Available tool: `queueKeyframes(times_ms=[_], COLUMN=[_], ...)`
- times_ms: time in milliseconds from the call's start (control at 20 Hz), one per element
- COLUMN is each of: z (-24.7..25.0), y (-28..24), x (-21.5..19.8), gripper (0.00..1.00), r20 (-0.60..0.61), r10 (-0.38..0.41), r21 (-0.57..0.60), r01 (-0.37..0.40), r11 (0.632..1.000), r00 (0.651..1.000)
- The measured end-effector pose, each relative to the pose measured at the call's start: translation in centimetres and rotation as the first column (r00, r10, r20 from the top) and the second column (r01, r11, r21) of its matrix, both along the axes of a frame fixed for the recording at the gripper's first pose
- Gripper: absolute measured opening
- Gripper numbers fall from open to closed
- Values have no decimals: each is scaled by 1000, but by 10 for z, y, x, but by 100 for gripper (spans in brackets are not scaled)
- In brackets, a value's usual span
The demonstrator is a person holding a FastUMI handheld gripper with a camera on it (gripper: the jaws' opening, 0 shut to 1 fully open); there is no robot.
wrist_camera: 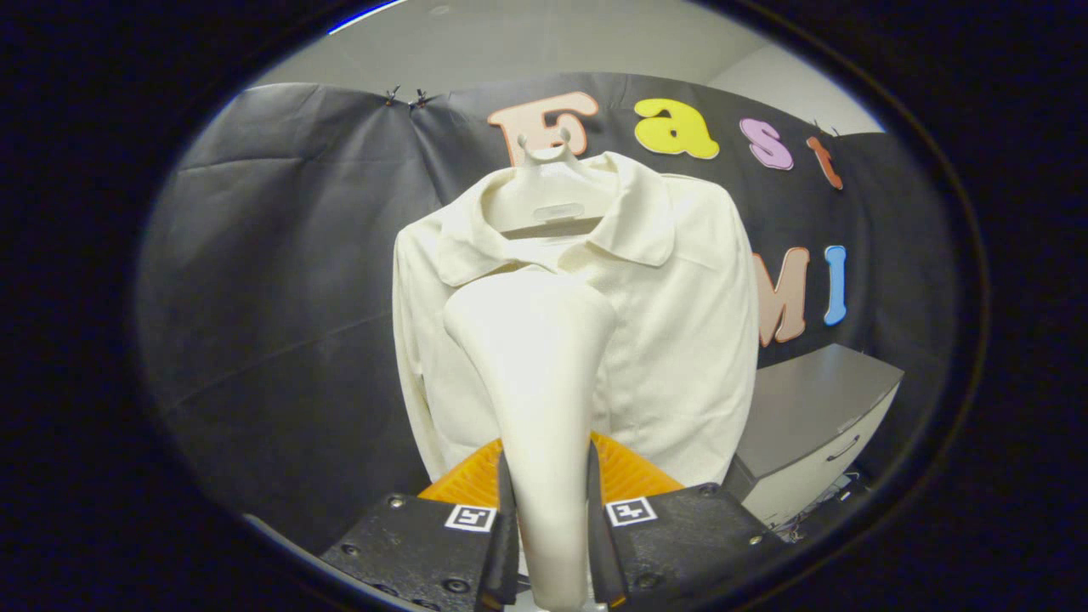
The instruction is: Iron the clothes twice with a garment steamer, once on the left side and once on the right side.
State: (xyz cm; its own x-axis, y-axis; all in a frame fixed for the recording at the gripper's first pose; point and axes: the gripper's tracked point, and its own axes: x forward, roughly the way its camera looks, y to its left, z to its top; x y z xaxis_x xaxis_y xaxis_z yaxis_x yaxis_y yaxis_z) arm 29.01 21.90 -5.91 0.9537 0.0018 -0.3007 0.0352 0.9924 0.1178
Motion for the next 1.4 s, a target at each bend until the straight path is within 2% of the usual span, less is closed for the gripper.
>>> queueKeyframes(times_ms=[250,400,750,1400], z=[-20,-34,-91,-201], y=[27,28,28,32], x=[34,48,29,-20], gripper=[33,33,33,34], r20=[10,6,-41,-218], r10=[-36,-44,-57,-95], r21=[-18,-67,-175,-200], r01=[36,44,49,51], r11=[999,997,983,979], r00=[999,999,998,971])
